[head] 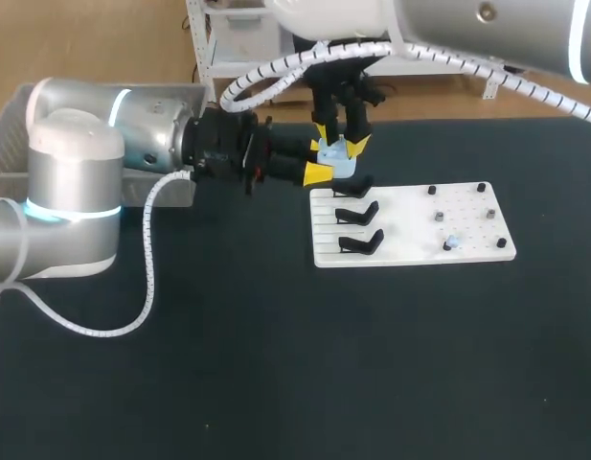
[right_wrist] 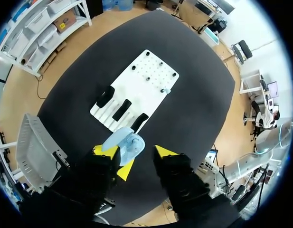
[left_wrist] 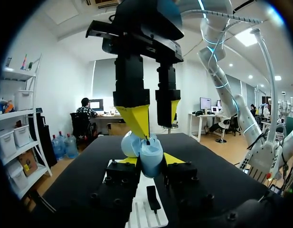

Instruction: Pick up each earbud case from the left stands, insert the matching earbuds, close the lid, and place the case in the box.

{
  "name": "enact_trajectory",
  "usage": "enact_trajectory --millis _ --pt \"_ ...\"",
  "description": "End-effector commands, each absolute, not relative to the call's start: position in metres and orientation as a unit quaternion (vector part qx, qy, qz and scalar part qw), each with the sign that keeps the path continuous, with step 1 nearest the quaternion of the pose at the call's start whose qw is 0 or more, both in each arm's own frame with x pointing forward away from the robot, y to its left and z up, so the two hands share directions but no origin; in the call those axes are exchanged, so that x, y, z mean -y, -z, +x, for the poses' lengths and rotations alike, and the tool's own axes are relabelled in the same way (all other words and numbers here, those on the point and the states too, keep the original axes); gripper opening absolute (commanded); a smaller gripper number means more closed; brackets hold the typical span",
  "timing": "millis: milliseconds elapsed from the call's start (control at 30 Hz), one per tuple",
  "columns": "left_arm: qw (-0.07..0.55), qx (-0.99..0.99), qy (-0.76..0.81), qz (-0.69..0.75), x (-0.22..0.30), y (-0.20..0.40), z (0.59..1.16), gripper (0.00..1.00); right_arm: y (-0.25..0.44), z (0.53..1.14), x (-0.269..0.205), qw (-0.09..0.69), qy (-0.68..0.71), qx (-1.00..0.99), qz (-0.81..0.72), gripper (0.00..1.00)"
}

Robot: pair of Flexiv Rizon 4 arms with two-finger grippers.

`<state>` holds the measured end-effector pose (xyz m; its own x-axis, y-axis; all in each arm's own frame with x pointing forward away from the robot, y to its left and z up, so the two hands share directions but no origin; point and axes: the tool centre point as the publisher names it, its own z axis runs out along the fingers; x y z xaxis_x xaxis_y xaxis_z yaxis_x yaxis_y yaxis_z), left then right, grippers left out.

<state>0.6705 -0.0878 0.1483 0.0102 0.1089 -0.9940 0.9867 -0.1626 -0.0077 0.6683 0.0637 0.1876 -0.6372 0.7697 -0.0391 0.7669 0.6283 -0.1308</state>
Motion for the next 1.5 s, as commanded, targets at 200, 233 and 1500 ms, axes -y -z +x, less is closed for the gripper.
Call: enact_trajectory --millis 200,233,1500 --pt "0.431 -0.483 0.510 0.566 0.088 -0.149 0.668 0.00 -0.205 0.637 -0.044 0.001 0.011 0.910 -0.415 0.94" --pt "0.431 -0.483 0.510 0.566 0.088 -0.149 0.668 0.00 -0.207 0.634 -0.041 0.001 0.027 0.912 -0.409 0.91" --pt "0.447 -0.466 0.509 0.569 0.095 -0.134 0.643 0.00 -0.144 0.599 0.049 -0.076 0.084 0.951 -0.288 0.77"
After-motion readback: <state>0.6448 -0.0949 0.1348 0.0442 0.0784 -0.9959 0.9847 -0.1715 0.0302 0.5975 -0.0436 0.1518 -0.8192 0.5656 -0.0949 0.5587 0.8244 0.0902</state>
